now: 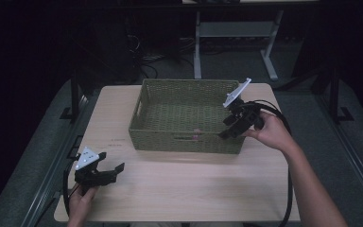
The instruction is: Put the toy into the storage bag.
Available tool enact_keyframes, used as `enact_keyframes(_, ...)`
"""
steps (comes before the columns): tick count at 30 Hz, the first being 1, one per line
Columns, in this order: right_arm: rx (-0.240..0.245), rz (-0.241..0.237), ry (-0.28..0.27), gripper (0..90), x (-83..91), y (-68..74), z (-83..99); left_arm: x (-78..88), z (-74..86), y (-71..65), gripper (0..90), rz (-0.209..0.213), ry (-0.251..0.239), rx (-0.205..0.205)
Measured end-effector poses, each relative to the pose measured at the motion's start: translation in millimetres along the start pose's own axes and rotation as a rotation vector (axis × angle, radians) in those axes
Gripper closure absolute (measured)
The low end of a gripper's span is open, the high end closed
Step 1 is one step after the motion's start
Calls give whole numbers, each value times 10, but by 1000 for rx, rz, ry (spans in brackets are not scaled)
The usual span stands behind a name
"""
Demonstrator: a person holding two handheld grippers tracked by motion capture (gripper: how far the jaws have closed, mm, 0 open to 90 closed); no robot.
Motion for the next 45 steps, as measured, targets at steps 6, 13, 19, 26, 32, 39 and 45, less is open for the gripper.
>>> enact_keyframes(6, 7, -1, -5, 339, 45, 77, 95, -2, 1, -2, 134, 1, 1, 0)
enact_keyframes(13, 21, 2, -3, 330, 43, 166, 197, 3, 1, -4, 133, -1, -2, 3)
enact_keyframes(19, 22, -7, -5, 329, 17, 224, 264, 3, 2, -6, 134, -1, -2, 4)
enact_keyframes(26, 26, -13, -10, 324, -8, 294, 328, 1, 1, -11, 134, -1, -1, 0)
enact_keyframes(32, 26, -20, -17, 324, -26, 332, 381, -1, 3, -9, 134, -2, -1, 2)
enact_keyframes(39, 22, -27, -20, 320, -55, 390, 463, 1, 4, -12, 134, -2, -2, 2)
enact_keyframes(45, 24, -28, -21, 317, -73, 445, 520, -1, 4, -9, 134, -1, -1, 4)
Point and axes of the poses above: each handheld gripper's, and its own axes: x roughly backward along the jaws, z roughly out of its underside, y roughly to its left, the point moved 4 cm from there along -x, roughly forward along the jaws, and after that the axes turned 7 degrees about -y, right-handed, at the moved point
